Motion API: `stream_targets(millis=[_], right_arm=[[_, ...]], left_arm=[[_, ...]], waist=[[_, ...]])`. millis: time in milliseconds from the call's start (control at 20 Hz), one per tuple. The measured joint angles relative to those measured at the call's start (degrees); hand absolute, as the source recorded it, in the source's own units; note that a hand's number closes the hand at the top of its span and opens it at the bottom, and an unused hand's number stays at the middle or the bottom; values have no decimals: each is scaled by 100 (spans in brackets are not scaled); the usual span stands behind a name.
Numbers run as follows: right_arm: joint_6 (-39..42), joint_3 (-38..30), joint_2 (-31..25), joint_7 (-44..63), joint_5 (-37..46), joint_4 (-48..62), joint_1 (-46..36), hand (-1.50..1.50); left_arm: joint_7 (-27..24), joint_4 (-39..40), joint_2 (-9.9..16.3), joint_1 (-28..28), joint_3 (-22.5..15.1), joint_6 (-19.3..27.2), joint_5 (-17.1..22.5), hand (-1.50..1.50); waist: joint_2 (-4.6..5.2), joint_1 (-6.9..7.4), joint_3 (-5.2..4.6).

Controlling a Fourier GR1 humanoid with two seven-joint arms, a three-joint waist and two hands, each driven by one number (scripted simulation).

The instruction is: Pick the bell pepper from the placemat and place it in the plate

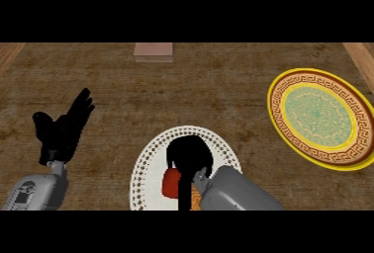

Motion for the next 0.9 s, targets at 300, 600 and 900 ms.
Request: stream_targets(millis=[300,600,900], right_arm=[[-545,152,0,-142,217,26,62,150],[-1055,-147,-442,-648,547,-702,520,150],[-1906,-442,-957,-646,1323,-1741,704,150]], left_arm=[[168,-149,-61,-4,70,-48,-92,0],[266,-270,-26,60,165,-120,-76,0],[244,-356,-46,206,204,-127,-70,0]], waist=[[2,-9,4],[15,-54,4],[-10,-122,5]])
